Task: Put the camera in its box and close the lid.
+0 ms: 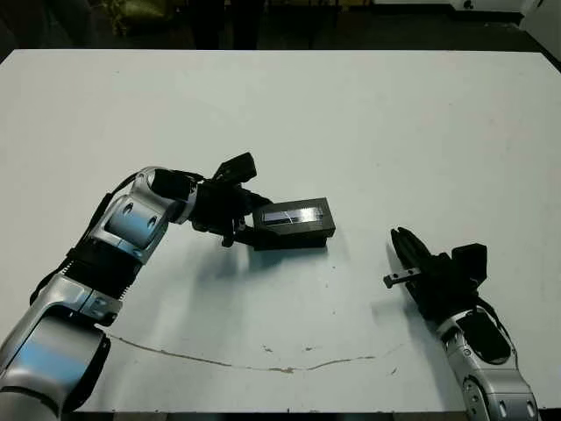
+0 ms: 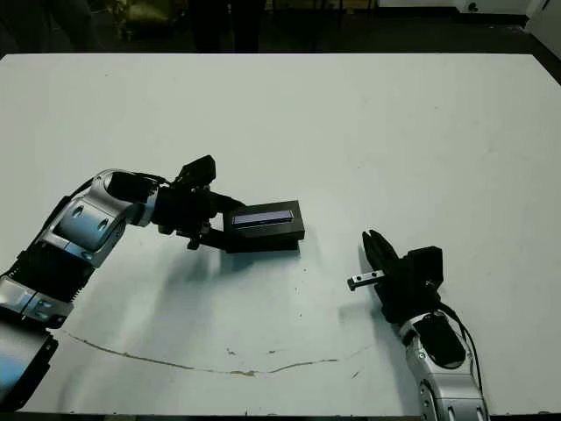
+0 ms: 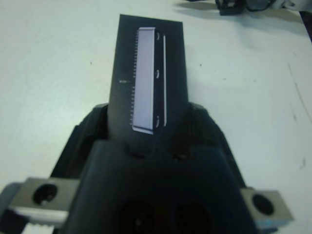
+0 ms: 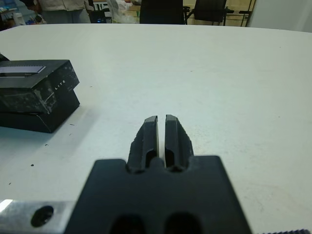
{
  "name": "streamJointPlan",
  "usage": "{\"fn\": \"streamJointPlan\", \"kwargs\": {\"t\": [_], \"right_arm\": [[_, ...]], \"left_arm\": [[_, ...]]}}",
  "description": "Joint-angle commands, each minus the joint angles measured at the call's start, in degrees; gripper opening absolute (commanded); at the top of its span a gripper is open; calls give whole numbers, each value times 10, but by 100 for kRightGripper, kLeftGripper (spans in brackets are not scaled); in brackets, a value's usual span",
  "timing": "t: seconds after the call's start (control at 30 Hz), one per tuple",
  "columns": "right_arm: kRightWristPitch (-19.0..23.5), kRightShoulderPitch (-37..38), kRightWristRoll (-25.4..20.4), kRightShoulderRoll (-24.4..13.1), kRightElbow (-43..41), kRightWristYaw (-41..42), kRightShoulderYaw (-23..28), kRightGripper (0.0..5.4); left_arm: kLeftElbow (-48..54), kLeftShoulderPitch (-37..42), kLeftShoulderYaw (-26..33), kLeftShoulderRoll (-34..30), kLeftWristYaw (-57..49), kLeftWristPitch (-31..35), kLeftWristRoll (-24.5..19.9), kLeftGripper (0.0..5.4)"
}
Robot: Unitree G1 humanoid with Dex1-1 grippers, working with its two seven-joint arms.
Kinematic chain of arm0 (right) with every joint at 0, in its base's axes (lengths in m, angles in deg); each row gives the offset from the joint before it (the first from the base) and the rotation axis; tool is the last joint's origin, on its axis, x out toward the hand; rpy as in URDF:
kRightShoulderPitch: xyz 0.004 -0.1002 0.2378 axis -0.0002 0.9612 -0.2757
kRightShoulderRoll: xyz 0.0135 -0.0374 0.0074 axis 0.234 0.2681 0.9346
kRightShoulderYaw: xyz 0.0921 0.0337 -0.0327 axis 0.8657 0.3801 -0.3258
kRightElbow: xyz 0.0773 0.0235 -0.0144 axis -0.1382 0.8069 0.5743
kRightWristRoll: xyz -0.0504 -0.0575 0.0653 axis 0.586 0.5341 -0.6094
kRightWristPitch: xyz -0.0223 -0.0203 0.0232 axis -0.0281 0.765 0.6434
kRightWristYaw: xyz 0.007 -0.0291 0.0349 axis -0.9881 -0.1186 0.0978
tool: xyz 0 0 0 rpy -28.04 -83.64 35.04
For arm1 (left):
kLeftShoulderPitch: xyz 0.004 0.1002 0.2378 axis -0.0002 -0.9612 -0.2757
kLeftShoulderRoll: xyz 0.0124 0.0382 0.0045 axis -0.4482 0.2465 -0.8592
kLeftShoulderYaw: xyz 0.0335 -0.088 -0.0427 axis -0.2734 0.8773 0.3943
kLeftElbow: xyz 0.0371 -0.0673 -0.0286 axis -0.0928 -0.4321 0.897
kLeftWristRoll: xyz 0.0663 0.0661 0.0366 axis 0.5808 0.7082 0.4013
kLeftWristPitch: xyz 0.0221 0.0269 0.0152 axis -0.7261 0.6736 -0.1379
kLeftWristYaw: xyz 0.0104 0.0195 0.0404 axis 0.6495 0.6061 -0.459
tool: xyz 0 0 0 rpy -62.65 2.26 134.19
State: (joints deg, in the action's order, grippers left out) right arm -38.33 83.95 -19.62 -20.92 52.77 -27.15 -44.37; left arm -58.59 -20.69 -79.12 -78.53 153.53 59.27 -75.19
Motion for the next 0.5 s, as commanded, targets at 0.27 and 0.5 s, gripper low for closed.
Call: {"fn": "streamJointPlan", "kwargs": {"t": [0.27,0.5], "right_arm": [[15,11,1,2,2,-5,-2,0],[5,11,-6,5,10,1,-1,0]], "left_arm": [[-76,37,-29,-7,35,-46,46,261],[-118,51,-35,6,58,-60,53,261]]}}
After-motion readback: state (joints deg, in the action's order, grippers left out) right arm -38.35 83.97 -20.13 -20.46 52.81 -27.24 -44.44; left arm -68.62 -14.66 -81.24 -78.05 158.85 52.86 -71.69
